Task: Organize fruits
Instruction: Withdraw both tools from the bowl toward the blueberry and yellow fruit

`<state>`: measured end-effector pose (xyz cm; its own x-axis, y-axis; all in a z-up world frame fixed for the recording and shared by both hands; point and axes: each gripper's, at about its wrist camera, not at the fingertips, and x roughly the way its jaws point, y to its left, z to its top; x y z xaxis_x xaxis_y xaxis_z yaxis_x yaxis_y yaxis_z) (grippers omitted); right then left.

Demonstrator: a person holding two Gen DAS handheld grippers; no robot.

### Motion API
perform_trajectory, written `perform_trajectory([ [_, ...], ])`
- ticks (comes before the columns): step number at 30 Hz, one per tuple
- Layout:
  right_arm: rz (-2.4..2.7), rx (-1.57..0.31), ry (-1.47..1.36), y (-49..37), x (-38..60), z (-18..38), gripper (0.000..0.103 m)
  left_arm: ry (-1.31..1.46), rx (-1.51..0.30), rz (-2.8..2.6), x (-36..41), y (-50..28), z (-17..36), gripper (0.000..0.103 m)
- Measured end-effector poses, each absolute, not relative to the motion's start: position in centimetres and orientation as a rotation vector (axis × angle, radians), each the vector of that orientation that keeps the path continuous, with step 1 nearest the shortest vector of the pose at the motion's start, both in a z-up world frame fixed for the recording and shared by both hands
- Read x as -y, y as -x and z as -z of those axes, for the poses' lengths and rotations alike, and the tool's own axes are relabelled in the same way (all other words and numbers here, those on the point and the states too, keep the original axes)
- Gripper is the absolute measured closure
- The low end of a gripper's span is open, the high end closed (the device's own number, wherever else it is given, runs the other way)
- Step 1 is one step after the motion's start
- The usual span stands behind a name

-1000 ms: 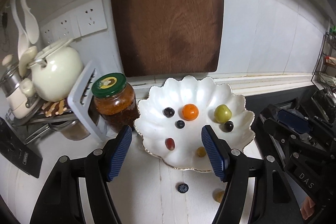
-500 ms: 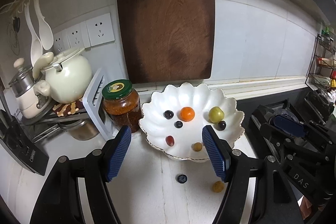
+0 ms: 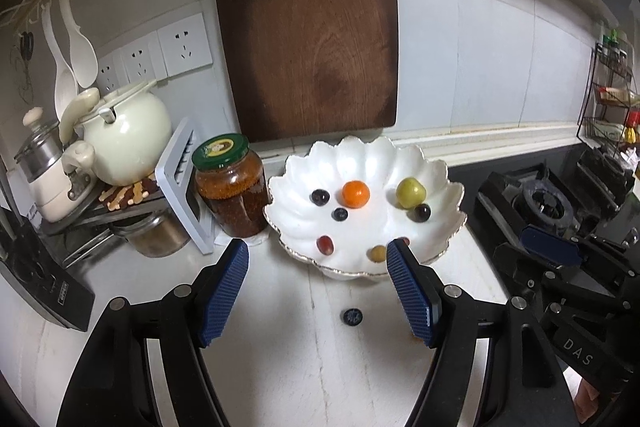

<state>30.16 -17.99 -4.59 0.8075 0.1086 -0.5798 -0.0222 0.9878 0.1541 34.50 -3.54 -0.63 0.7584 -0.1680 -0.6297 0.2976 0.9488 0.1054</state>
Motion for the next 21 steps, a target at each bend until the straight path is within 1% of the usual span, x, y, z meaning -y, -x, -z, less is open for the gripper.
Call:
perform_trajectory([
  [7, -0.07, -0.669, -0.134, -29.6, 17.3, 6.6, 0.067, -0.204, -0.706, 0.268, 3.1, -34.3, 3.0, 0.032],
  [21, -0.101, -0.685, -0.072, -28.6, 15.5, 9.6, 0.067, -0.241, -0.776, 0.327, 2.1, -33.4, 8.3, 0.032],
])
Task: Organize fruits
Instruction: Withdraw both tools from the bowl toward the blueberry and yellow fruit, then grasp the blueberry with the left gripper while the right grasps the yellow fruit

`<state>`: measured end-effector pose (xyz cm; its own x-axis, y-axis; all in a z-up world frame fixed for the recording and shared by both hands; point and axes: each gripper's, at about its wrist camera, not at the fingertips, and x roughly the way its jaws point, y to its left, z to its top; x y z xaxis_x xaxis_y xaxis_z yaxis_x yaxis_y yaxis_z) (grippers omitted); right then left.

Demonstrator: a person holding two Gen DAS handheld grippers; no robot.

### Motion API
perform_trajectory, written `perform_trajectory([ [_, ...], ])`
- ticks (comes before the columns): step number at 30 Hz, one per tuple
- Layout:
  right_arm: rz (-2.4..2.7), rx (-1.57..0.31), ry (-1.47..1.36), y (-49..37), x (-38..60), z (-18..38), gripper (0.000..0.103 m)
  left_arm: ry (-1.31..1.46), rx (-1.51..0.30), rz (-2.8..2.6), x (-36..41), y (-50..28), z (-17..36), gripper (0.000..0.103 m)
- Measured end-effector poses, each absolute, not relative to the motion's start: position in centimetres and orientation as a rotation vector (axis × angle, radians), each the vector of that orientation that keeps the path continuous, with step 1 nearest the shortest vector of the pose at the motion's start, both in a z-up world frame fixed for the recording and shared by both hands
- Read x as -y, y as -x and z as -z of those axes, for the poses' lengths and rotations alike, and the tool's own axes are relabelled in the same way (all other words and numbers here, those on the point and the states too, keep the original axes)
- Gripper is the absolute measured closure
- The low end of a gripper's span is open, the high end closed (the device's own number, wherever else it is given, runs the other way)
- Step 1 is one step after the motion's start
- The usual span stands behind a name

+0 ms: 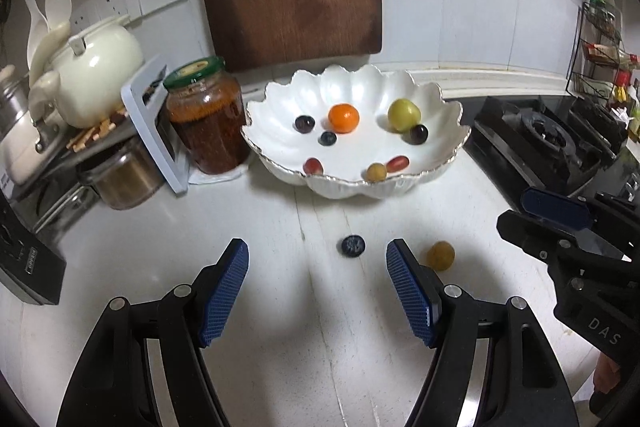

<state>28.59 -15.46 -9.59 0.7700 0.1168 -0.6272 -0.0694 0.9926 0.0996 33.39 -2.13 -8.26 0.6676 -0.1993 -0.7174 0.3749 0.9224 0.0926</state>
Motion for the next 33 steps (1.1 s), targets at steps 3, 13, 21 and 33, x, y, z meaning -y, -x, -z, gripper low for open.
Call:
perform_trajectory([
  [3, -0.109, -0.691, -0.071, -28.7, 15.3, 10.2, 0.067, -0.248, -0.765, 0.348, 2.0, -33.3, 8.9, 0.032],
  [13, -0.115, -0.732, -0.057, -29.5, 14.5, 12.7, 0.067, -0.275, -0.757, 0.393, 2.3, -34.4, 11.2, 0.032],
  [21, -0.121, -0.775, -0.069, -30.5, 14.3, 14.6, 0.067, -0.281, -0.778, 0.431, 3.1, -35.9, 13.0, 0.034],
  [33, -0.117, -0.814, -0.09, -32.0, 14.7, 16.4, 0.067, -0.269, -0.843, 0.47, 4.1, -37.8, 15.2, 0.047],
])
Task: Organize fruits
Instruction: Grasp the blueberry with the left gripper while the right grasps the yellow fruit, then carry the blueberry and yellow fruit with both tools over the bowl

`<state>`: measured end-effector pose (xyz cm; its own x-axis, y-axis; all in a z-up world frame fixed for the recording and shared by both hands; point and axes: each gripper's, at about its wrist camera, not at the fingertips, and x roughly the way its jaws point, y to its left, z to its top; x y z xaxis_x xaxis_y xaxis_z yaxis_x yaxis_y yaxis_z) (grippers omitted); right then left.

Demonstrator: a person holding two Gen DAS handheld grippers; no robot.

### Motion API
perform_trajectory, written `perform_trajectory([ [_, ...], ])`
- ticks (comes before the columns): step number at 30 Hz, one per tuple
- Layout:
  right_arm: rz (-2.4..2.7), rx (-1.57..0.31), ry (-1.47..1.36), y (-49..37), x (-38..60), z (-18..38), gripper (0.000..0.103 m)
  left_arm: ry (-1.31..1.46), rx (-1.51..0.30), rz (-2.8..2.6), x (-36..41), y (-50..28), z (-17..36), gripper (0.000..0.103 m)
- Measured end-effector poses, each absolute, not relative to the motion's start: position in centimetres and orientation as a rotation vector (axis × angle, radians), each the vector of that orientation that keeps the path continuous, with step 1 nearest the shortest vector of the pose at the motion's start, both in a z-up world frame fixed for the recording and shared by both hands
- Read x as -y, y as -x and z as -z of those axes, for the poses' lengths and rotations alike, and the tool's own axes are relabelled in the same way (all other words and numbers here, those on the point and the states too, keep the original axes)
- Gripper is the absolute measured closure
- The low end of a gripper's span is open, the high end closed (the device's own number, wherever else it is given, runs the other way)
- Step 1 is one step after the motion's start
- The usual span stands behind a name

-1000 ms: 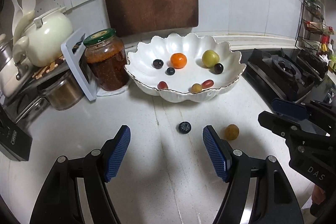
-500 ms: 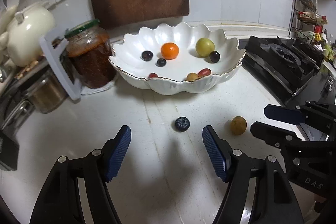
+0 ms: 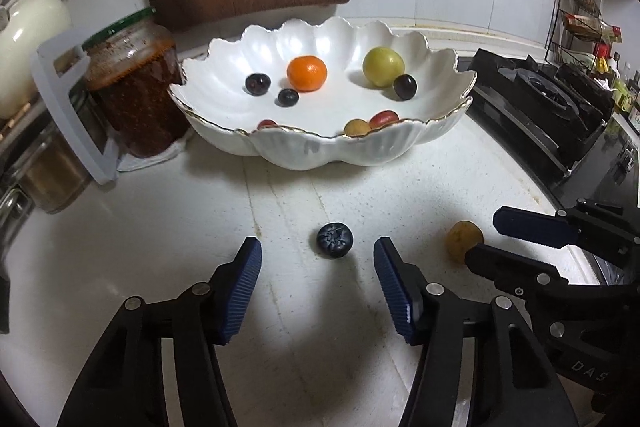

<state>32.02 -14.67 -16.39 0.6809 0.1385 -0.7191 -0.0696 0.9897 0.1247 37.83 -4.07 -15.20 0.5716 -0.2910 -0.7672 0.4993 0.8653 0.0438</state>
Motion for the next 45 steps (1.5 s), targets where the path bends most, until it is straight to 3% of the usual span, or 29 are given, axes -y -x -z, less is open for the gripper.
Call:
perform_trajectory([
  [14, -0.133, -0.853, -0.139, -33.2, 15.1, 17.8, 0.068, -0.249, -0.892, 0.469, 5.4, -39.4, 16.2, 0.062],
  [23, -0.147, -0.859, -0.16, -33.5, 15.6, 18.0, 0.074, -0.255, -0.911, 0.464, 5.8, -39.6, 16.8, 0.08],
  [45, -0.173, -0.779, -0.155, -32.3, 16.5, 14.7, 0.075, -0.201, -0.859, 0.372, 5.1, -36.4, 13.3, 0.08],
])
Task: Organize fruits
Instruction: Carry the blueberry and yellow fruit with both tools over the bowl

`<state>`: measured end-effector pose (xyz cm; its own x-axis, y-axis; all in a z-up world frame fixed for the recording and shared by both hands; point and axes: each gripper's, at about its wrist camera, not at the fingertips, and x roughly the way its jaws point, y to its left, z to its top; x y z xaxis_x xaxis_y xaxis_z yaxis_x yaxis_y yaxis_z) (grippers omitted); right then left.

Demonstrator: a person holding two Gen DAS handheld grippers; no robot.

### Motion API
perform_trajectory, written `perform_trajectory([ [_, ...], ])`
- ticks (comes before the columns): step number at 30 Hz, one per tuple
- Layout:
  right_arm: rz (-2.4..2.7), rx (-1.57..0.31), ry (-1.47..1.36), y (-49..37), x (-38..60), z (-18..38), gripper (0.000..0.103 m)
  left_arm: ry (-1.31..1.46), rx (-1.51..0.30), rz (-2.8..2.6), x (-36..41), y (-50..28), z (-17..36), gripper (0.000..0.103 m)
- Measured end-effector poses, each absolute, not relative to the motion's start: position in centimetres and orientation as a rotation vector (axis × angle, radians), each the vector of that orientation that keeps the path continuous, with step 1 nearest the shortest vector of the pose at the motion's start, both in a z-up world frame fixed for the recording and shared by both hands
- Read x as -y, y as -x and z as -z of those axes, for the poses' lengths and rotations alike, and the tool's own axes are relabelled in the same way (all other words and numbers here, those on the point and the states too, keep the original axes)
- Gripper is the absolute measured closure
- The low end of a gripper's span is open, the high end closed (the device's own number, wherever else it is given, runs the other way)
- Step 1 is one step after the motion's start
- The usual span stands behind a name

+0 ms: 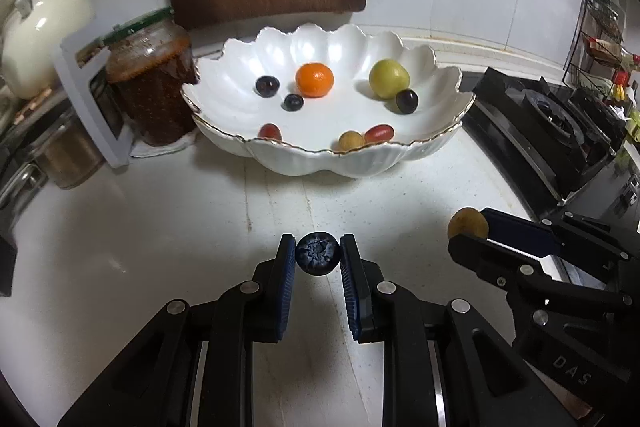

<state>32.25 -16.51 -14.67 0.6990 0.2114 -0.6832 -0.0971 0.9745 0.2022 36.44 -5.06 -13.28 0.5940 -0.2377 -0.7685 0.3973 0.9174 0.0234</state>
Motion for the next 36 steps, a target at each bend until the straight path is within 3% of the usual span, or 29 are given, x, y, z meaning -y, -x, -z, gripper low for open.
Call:
perform_trajectory([
  [36, -0.185, -0.547, -0.134, -30.2, 20.7, 5.3, 0.075, -0.077, -0.675, 0.252, 6.6, -32.2, 3.7, 0.08],
])
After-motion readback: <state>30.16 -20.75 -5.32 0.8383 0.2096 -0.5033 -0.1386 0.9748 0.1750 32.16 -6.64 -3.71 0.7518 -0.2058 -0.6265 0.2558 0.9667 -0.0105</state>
